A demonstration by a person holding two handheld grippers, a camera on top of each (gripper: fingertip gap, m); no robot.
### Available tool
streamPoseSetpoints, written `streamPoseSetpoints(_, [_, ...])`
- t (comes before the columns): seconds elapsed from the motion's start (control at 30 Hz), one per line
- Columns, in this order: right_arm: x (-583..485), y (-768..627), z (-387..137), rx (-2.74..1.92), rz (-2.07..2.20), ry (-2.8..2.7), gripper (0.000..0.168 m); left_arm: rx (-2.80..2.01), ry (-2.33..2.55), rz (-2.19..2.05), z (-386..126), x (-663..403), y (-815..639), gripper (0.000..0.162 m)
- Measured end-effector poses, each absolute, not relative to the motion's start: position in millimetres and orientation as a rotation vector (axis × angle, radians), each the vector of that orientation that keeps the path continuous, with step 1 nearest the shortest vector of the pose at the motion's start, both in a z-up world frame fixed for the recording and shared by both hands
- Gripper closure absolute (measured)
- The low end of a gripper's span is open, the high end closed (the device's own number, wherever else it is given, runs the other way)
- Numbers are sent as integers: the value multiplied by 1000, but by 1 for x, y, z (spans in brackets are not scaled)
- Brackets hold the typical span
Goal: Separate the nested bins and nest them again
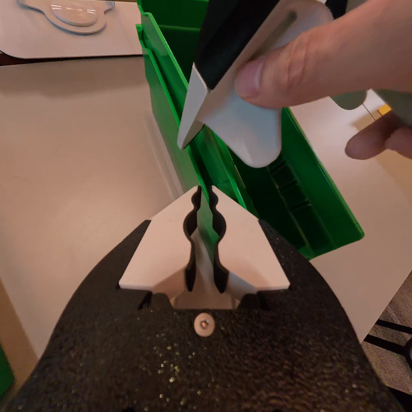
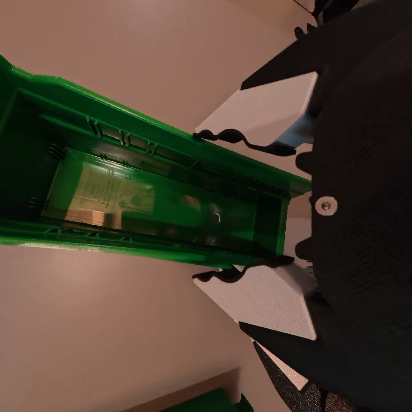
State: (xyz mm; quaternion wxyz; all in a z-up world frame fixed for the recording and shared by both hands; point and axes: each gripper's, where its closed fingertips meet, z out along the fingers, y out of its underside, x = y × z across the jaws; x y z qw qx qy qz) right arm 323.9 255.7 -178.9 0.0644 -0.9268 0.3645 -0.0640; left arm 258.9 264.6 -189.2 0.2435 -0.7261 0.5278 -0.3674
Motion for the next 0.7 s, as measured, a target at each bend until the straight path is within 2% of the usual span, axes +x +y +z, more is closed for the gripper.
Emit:
streamPoseSetpoints(0.03, [327,253,-178,-2813,-221,1111,61,-1983,1439,-1007,-189,259,265,158])
streamPoseSetpoints(0.33, [325,251,-178,-2828,-64,1237,60,-1970,1421,-1010,-189,258,265,158])
streamPoseSetpoints(0.7, [325,253,-172,-2801,62,1303,75,-1958,1422,-981,-189,260,262,158])
